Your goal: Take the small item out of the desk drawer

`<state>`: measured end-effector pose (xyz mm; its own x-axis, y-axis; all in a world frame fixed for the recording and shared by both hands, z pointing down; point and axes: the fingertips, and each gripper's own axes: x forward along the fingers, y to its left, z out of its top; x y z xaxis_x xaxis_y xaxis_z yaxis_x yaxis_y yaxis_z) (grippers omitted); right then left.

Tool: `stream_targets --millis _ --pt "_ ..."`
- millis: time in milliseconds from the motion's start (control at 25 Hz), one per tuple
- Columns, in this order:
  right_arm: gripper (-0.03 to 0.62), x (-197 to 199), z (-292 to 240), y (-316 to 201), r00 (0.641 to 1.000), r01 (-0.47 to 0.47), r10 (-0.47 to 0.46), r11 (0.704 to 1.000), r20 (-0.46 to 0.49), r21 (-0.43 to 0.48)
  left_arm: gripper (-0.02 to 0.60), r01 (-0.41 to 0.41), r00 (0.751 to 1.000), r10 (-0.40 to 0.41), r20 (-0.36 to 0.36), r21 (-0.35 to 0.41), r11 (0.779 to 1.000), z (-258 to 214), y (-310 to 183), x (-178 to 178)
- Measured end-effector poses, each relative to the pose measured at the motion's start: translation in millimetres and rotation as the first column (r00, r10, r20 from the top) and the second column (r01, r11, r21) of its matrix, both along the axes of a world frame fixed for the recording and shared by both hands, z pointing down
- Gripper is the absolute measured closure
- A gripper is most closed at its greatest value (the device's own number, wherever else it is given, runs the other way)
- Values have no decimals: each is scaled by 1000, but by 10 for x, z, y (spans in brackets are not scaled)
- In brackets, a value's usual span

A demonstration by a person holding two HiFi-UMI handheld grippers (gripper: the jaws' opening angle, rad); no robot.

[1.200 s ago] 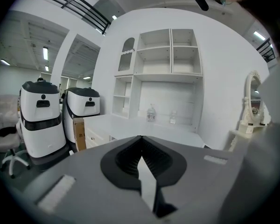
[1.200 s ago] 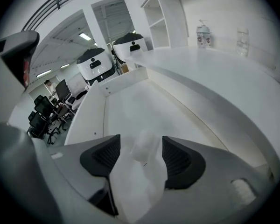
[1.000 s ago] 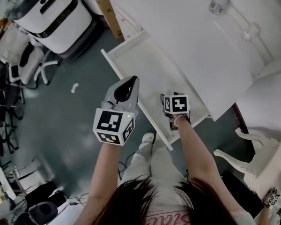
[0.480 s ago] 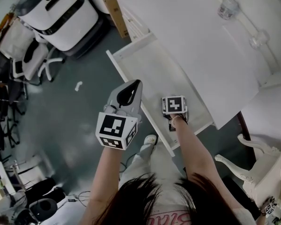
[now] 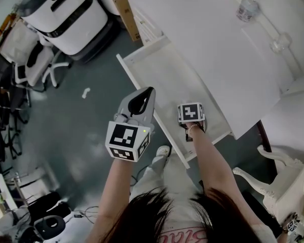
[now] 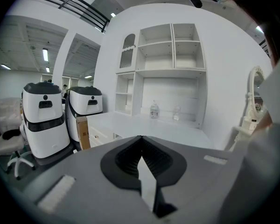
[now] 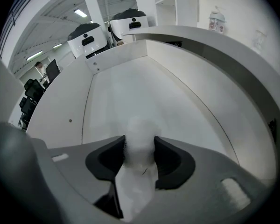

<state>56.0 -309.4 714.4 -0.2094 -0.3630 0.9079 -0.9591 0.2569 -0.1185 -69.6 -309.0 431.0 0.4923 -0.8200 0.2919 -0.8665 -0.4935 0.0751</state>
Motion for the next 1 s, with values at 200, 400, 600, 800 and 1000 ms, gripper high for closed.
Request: stream_targets --millis 200,400,600,800,1000 --pt "425 29 -41 85 1000 4 -4 1000 -4 -7 568 -1 1000 1 -4 7 1000 -64 19 -4" --pt "425 59 -161 131 1000 23 -23 1000 -5 1 568 6 1000 -6 -18 23 1000 -173 38 1" --pt "424 117 -307 165 1000 9 -9 1000 -5 -1 568 9 1000 -9 -27 33 999 -266 46 32" --pt "424 128 -443 189 1000 1 -1 1000 2 7 568 4 1000 -2 -26 54 999 -393 48 93" --pt "424 103 -607 201 1000 9 -9 1000 16 20 568 -6 1000 9 -30 92 996 -575 61 138"
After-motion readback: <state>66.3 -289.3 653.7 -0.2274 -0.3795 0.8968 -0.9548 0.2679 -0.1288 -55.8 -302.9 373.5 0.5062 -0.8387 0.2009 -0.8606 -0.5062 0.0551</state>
